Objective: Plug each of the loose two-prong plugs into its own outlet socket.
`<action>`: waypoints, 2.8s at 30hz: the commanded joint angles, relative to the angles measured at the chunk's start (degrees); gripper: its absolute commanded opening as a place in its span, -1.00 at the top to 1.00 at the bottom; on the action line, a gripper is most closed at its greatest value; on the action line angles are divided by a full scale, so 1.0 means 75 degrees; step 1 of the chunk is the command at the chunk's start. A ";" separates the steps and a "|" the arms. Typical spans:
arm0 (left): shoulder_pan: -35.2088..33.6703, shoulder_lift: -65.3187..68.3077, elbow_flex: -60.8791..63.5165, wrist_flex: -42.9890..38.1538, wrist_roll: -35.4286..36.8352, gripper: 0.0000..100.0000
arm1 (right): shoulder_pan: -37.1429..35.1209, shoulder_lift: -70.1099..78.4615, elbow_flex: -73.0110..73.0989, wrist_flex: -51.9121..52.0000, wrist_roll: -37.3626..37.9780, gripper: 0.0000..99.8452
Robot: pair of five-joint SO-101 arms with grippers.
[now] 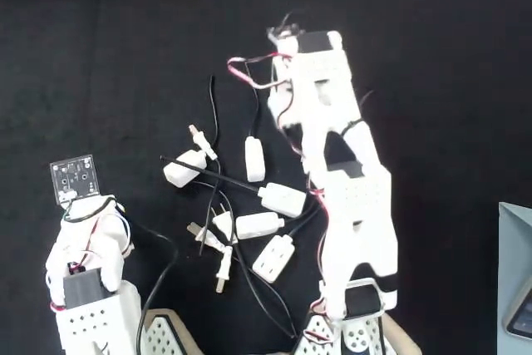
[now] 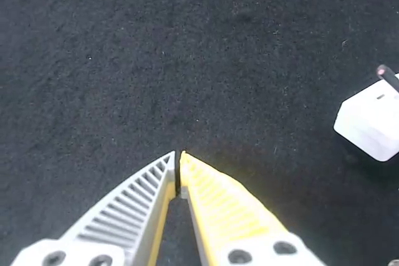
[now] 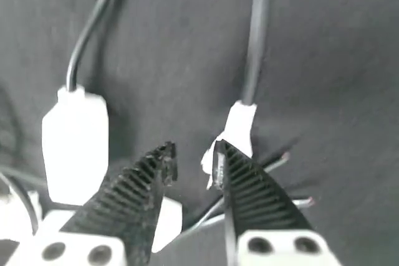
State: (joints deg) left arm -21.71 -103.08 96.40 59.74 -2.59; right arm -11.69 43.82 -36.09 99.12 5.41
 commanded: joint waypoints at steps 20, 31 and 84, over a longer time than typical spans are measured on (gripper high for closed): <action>-0.0064 -0.0082 0.0135 -0.0070 -0.0035 0.94 | 0.1266 -0.0428 0.0639 -0.0246 0.0082 0.65; -0.0064 -0.0082 0.0135 -0.0070 -0.0035 0.94 | 0.1125 0.0217 0.0170 0.0047 0.0000 0.65; -0.0064 -0.0082 -0.0029 -0.0105 -0.0035 0.94 | -0.0012 -0.3218 0.2022 0.0258 -0.0727 0.98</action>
State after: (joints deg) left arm -21.71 -103.08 96.48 59.74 -2.59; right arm -10.64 30.99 -24.04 99.12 0.48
